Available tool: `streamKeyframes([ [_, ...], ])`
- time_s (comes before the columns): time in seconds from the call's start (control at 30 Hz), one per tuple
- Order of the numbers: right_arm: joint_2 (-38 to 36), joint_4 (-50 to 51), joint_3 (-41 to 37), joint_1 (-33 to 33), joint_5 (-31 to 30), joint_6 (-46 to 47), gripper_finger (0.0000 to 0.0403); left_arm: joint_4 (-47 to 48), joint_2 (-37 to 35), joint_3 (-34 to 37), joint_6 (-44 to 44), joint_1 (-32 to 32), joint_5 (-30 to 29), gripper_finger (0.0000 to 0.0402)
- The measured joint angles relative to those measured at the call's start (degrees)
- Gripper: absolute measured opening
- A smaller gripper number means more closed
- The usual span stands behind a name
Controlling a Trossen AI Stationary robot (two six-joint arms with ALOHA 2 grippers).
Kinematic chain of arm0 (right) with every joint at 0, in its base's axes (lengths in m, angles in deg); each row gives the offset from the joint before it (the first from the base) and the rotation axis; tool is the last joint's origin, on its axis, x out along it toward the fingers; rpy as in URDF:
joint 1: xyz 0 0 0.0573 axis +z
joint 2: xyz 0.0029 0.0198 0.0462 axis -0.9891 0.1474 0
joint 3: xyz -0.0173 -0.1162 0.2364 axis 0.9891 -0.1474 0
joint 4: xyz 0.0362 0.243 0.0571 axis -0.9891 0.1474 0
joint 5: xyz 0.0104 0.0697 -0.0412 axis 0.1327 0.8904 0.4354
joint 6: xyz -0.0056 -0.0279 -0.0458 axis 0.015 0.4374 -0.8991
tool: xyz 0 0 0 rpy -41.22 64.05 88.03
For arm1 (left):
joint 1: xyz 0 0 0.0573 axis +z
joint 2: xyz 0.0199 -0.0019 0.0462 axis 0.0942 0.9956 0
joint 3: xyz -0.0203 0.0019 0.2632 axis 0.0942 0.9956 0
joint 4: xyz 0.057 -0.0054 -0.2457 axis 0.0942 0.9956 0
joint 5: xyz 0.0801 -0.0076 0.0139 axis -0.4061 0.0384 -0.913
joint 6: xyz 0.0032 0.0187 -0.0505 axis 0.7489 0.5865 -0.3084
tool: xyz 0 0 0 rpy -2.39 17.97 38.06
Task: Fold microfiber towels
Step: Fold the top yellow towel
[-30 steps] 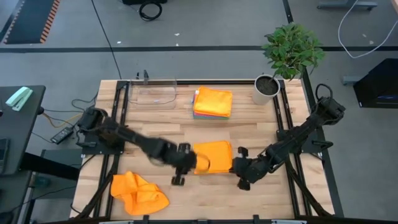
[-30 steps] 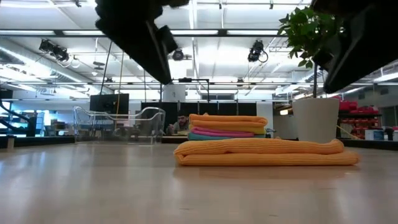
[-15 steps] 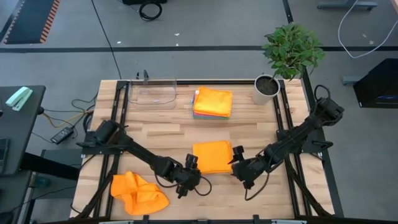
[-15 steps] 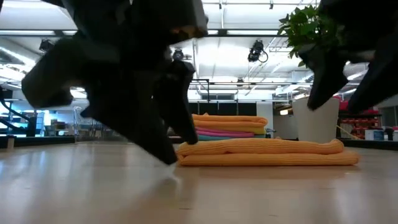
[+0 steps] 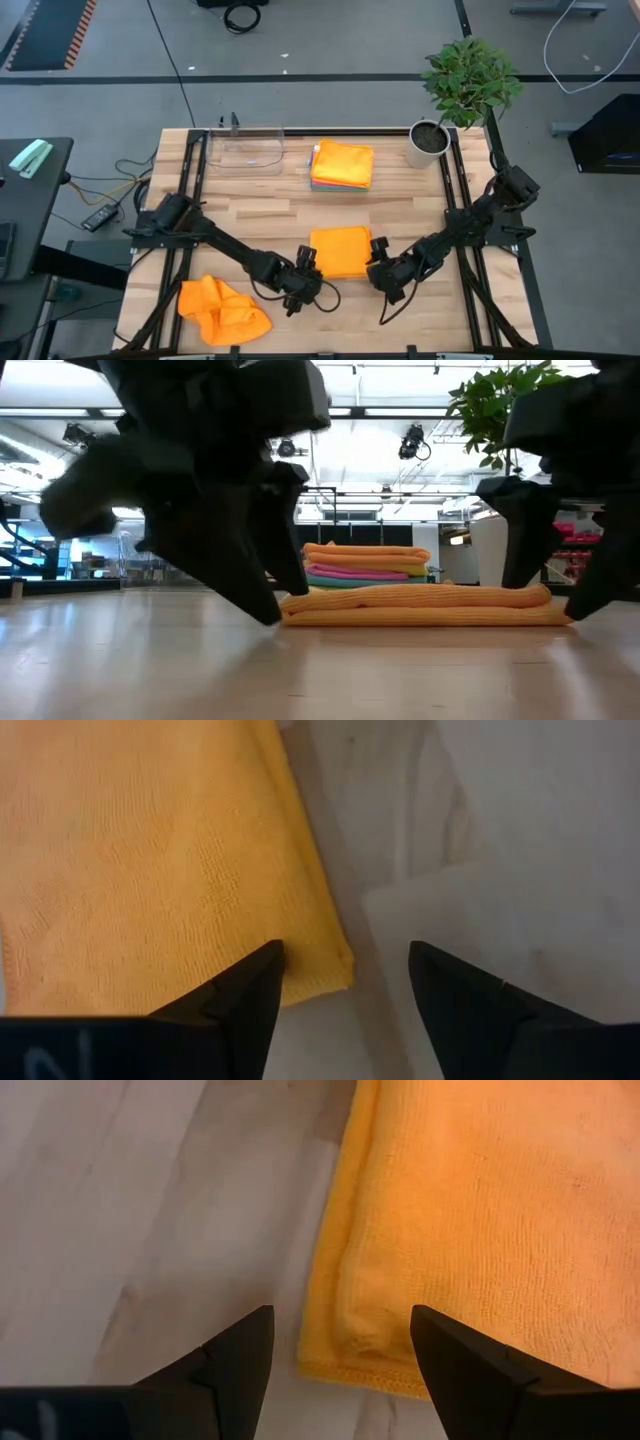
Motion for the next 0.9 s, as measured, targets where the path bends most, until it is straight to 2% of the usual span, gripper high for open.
streamKeyframes([
  [0.2,0.0,0.6,0.0,0.0,-0.2,0.7,0.0243,0.6,-1.4,-0.1,0.0,-1.0,-2.2,0.0208],
  [0.37,0.0,1.0,0.0,-0.1,-0.5,1.3,0.0242,1.7,0.0,0.0,0.6,-0.6,-2.9,0.0204],
  [0.53,0.3,-0.9,-1.8,0.0,-0.5,4.2,0.0222,0.3,1.5,-0.2,0.6,0.2,-2.8,0.0203],
  [0.73,0.2,-4.4,-4.6,0.0,-0.8,7.2,0.0164,-0.1,1.9,-0.2,0.6,0.7,-2.8,0.0187],
  [0.9,0.3,-6.8,-5.0,1.0,-2.3,5.0,0.0083,-1.3,2.6,-0.2,-1.1,1.9,-1.8,0.0124],
])
